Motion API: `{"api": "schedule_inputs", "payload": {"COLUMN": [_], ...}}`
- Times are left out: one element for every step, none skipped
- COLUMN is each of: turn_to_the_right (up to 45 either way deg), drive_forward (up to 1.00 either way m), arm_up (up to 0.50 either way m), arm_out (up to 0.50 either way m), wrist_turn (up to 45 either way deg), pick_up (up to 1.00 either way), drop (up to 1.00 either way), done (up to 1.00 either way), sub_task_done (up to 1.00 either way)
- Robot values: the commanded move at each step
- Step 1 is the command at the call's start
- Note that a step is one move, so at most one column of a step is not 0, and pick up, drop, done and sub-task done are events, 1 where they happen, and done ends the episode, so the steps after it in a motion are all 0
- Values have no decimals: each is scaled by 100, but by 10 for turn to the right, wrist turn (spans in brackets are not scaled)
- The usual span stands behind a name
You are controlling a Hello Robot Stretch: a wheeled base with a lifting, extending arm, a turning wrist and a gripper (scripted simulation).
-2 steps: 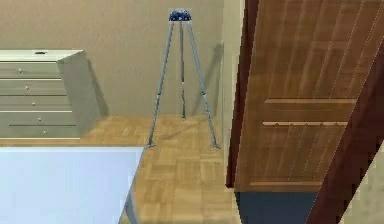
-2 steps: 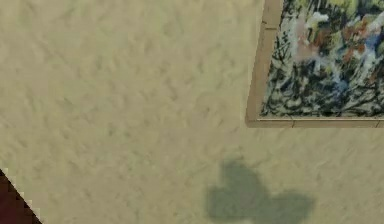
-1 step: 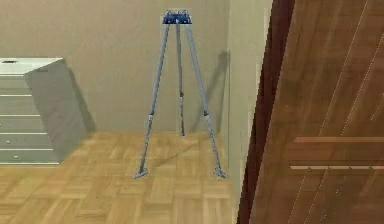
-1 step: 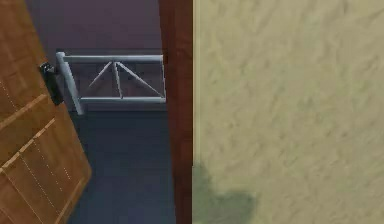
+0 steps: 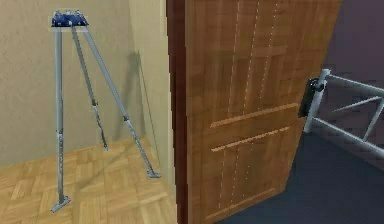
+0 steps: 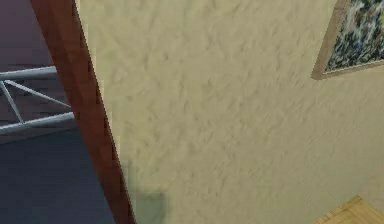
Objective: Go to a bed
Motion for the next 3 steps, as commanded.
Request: {"api": "schedule_inputs", "payload": {"turn_to_the_right": [0, 450, 300], "drive_forward": [30, 0, 0], "arm_up": [0, 0, 0], "arm_out": [0, 0, 0], "wrist_turn": [0, 0, 0], "pick_up": [0, 0, 0], "drop": [0, 0, 0], "done": [0, 0, 0], "sub_task_done": [0, 0, 0]}}
